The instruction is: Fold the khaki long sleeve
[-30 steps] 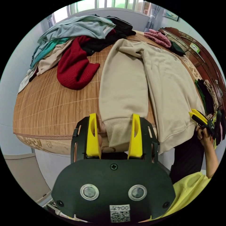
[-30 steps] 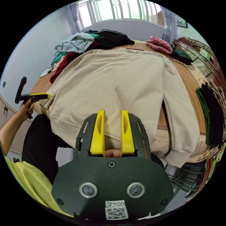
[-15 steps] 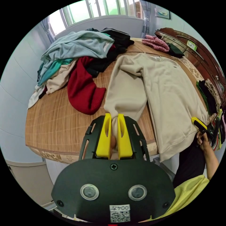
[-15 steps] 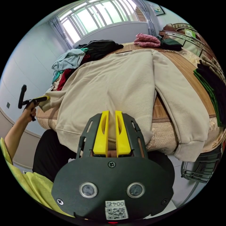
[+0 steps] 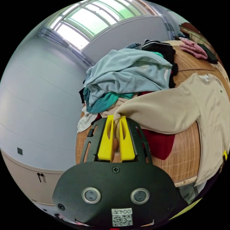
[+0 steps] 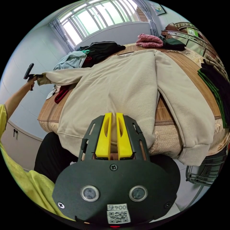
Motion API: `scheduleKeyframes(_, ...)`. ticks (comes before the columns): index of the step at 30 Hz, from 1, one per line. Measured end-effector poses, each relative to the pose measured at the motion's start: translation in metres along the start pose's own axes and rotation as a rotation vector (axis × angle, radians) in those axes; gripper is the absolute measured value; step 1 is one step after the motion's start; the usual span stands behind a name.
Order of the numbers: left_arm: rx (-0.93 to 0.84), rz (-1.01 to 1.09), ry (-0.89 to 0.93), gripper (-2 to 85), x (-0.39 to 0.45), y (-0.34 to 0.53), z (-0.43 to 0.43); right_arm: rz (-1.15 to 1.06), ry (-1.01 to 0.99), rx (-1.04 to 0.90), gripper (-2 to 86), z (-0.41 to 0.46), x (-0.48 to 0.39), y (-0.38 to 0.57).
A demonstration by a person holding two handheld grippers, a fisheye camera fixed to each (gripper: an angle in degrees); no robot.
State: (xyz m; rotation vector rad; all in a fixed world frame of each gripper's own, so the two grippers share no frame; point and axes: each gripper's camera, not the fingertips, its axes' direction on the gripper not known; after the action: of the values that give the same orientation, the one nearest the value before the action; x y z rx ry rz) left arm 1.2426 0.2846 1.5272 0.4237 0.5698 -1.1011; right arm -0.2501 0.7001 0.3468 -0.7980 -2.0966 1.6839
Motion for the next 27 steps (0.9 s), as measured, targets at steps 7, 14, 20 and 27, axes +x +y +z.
scheduleKeyframes(7,-0.184,-0.018,-0.072,10.1,0.006,-0.022,0.088,0.001,-0.001,-0.001,3.3,-0.027,-0.001,-0.006)
scheduleKeyframes(14,-0.202,-0.068,0.278,14.3,0.005,0.066,0.110,-0.003,-0.001,0.004,3.2,-0.054,-0.007,-0.013)
scheduleKeyframes(20,-0.081,0.070,0.868,17.3,0.162,0.163,0.014,0.016,-0.019,0.009,3.6,-0.075,-0.012,-0.022)
scheduleKeyframes(27,-0.173,0.202,0.883,21.8,0.319,0.233,-0.035,0.177,-0.291,0.150,8.1,-0.157,0.007,-0.011)
